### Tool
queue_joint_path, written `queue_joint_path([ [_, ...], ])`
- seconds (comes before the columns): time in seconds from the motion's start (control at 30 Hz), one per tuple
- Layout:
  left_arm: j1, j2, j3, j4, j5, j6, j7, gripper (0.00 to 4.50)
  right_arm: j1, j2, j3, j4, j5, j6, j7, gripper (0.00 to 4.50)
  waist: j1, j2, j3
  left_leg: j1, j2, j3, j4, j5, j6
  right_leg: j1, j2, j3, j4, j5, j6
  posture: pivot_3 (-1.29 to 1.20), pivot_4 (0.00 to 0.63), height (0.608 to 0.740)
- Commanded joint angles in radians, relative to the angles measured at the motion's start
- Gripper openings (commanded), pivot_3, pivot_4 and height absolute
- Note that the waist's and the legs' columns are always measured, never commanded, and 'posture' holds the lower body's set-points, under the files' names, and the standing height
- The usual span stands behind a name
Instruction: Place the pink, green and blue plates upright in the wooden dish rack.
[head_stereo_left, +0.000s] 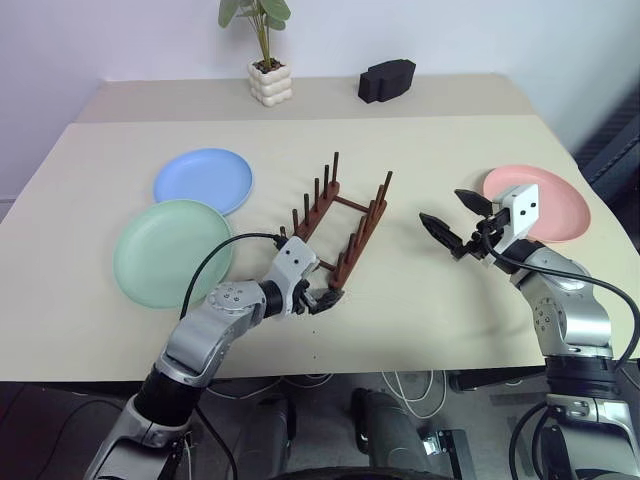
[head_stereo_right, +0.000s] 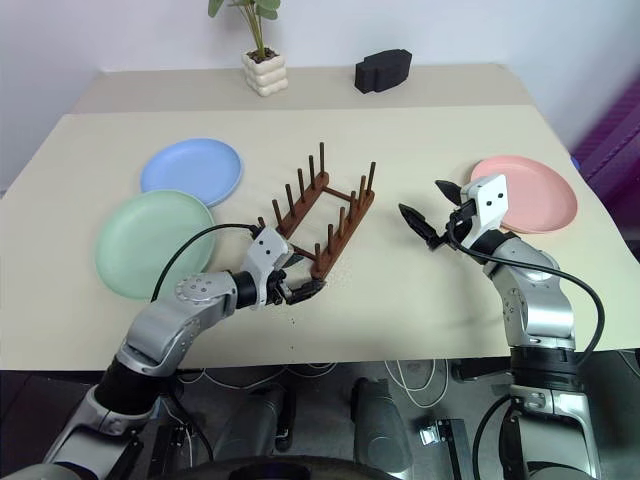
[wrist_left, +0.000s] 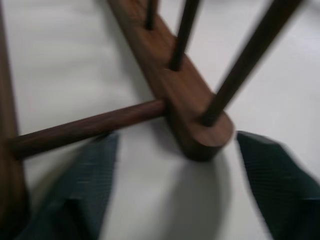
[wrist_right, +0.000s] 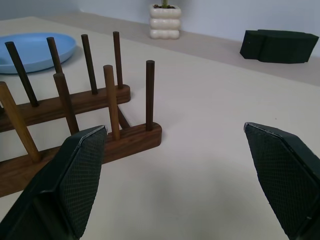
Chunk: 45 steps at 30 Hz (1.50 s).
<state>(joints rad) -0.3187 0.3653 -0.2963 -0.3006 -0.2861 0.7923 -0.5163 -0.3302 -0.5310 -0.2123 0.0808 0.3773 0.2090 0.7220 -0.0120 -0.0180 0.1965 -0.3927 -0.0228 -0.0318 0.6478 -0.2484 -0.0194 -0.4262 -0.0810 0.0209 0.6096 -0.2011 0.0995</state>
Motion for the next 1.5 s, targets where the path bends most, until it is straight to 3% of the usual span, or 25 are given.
queue_joint_path([
  [0.03,0.005,-0.009,0.007,0.0,0.007,0.002,0.009,1.75,-0.009,-0.011,-0.021,-0.038,0.014,-0.012,-0.001,4.5,0.0,0.0,0.0,0.0,0.0,0.0,0.0,0.0,0.0,0.0,0.0,0.0,0.0,0.0,0.0,0.0,0.15,0.735],
  [0.1,0.005,-0.011,0.01,0.002,0.012,-0.003,0.013,0.77,-0.012,-0.011,-0.02,-0.036,0.013,-0.013,0.0,4.5,0.001,0.0,0.0,0.0,0.0,0.0,0.0,0.0,0.0,0.0,0.0,0.0,0.0,0.0,0.0,0.0,0.15,0.735],
  [0.13,0.004,-0.011,0.011,0.003,0.015,-0.006,0.013,0.74,-0.015,-0.011,-0.019,-0.034,0.013,-0.013,0.0,4.5,0.001,0.0,0.0,0.0,0.0,0.0,0.0,0.0,0.0,0.0,0.0,0.0,0.0,0.0,0.0,0.0,0.15,0.735],
  [0.3,0.002,0.021,0.002,0.016,0.038,-0.063,-0.028,0.74,-0.017,-0.014,-0.022,-0.032,0.013,-0.015,0.001,4.5,0.0,0.0,0.0,0.0,0.0,0.0,0.0,0.0,0.0,0.0,0.0,0.0,0.0,0.0,0.0,0.0,0.15,0.735],
  [0.67,-0.025,0.187,0.024,0.162,0.008,-0.475,-0.448,0.74,0.037,-0.078,-0.074,-0.035,0.022,-0.008,0.021,4.5,0.003,0.0,0.0,-0.001,0.001,0.0,0.0,0.0,0.0,0.0,-0.001,0.0,-0.001,0.0,-0.001,0.0,0.15,0.735],
  [0.87,-0.109,0.167,0.022,0.317,0.001,-0.56,-0.575,0.74,0.099,-0.106,-0.123,-0.076,0.025,0.005,0.004,4.5,0.001,0.0,0.0,-0.001,0.0,0.0,0.0,0.0,0.0,0.0,0.0,0.0,-0.001,0.0,0.0,0.0,0.15,0.735],
  [1.13,-0.126,0.189,-0.015,0.375,0.029,-0.643,-0.737,0.74,0.153,-0.128,-0.166,-0.132,0.034,0.036,-0.016,4.5,-0.001,0.0,0.0,-0.001,0.001,0.0,0.0,0.0,0.001,-0.001,0.0,0.0,-0.001,0.0,0.0,0.0,0.15,0.735],
  [1.5,-0.158,0.171,-0.002,0.466,0.076,-0.691,-0.755,0.74,0.176,-0.132,-0.18,-0.166,0.041,0.066,-0.028,4.5,0.001,0.0,0.0,-0.001,0.002,0.0,0.0,0.0,0.001,0.0,0.0,0.0,-0.001,0.0,0.0,0.0,0.15,0.735],
])
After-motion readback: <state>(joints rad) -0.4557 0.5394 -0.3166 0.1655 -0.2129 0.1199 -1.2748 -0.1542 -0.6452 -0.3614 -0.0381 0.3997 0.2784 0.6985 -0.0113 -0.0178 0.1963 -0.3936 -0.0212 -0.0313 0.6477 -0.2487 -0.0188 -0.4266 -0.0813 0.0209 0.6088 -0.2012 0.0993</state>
